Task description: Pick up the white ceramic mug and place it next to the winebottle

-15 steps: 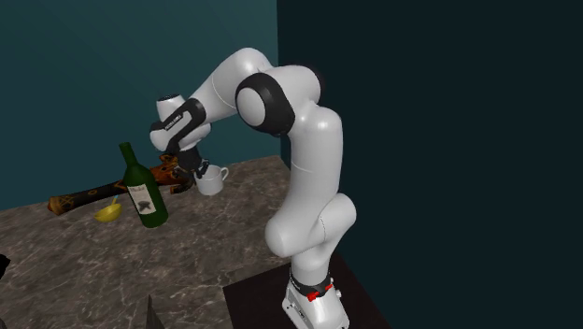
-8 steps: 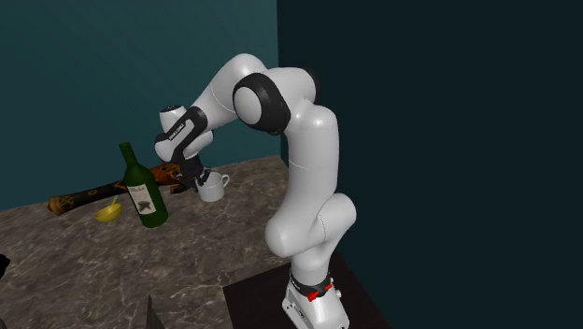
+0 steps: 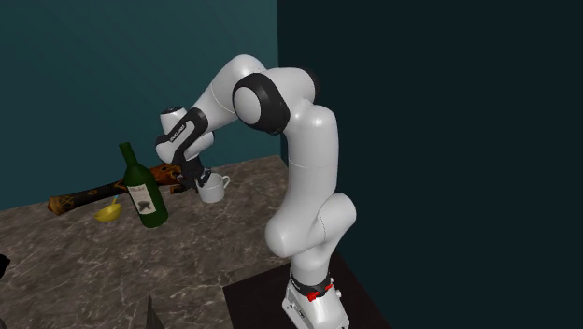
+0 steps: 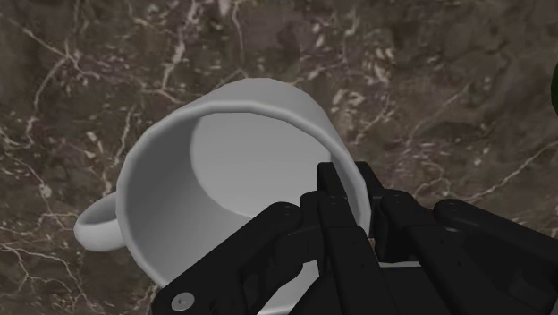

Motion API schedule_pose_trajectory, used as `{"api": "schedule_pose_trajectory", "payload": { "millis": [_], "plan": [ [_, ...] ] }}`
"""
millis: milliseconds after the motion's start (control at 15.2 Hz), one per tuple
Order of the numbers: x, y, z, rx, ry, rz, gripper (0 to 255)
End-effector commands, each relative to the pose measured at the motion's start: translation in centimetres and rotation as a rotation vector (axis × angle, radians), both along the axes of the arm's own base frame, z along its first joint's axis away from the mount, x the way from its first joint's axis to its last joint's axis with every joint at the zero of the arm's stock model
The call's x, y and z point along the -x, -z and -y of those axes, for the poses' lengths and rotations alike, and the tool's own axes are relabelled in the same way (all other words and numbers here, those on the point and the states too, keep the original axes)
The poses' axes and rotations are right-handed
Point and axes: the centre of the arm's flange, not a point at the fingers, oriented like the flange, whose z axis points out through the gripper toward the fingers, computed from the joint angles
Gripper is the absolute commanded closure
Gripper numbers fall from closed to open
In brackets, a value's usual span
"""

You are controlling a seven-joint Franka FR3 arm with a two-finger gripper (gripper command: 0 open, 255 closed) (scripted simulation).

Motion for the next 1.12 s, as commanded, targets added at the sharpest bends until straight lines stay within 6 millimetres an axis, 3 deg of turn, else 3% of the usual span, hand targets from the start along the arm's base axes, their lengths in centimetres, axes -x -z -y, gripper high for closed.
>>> {"api": "schedule_pose_trajectory", "payload": {
  "millis": [0,330,594,1056],
  "plan": [
    [0.0,0.0,0.0,0.0,0.0,0.0,0],
    [0.0,0.0,0.0,0.0,0.0,0.0,0],
    [0.2,-5.0,-0.3,0.0,0.0,0.0,0],
    [0.2,-5.0,-0.3,0.0,0.0,0.0,0]
  ]
}}
